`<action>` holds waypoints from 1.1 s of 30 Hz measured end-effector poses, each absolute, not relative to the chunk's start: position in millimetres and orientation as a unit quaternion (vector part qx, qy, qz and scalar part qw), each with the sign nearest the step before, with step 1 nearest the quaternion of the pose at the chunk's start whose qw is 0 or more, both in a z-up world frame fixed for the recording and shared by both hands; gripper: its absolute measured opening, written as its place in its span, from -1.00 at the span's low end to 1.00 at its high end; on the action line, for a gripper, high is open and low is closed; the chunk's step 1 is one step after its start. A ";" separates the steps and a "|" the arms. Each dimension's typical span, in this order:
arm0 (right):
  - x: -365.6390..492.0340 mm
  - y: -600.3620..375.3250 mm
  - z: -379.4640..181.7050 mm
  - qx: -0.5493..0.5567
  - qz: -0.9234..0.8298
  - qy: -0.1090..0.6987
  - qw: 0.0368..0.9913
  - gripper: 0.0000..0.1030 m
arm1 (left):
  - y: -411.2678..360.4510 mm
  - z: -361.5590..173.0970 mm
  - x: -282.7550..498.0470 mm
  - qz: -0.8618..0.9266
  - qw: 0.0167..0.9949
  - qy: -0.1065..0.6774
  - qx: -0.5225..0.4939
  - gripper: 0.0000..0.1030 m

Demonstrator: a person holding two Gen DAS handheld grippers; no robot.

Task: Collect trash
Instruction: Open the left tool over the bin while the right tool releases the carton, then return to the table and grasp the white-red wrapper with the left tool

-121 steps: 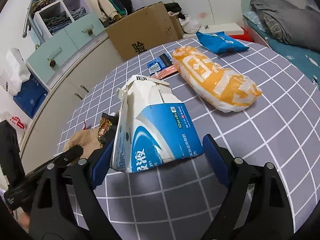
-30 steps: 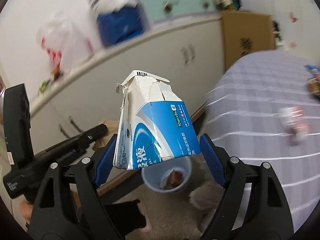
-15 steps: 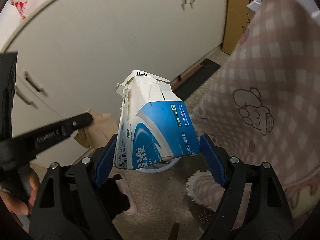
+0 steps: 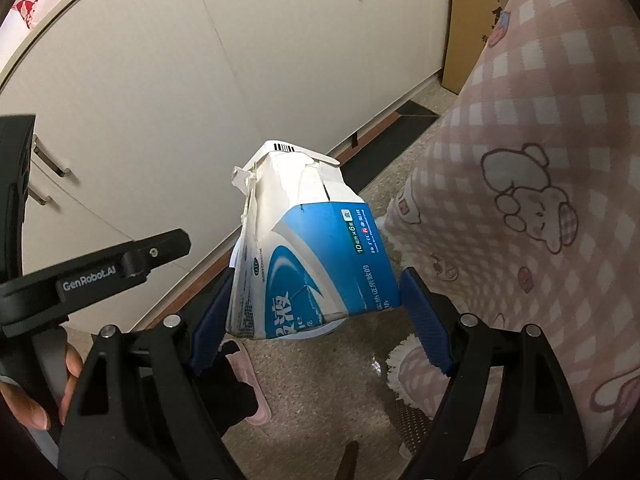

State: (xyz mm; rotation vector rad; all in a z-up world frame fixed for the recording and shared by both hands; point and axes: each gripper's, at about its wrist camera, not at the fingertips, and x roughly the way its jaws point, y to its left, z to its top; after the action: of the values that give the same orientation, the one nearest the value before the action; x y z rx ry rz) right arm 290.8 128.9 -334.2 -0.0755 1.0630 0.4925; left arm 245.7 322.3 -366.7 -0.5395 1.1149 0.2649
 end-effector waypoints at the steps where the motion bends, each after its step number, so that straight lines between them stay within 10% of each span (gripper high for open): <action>1: 291.7 130.3 -334.8 -0.035 0.233 0.502 0.832 0.54 | 325.4 -366.3 243.1 0.128 0.806 0.519 -0.254 0.08; 33: 266.0 127.1 -237.9 0.006 0.272 0.407 0.872 0.61 | 330.9 -255.4 185.5 0.154 0.863 0.409 -0.252 0.26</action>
State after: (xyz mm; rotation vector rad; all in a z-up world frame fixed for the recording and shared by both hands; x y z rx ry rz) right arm 266.0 127.1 -237.9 0.0129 0.8511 0.5690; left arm 185.5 330.9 -255.4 -0.5291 0.8570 0.3230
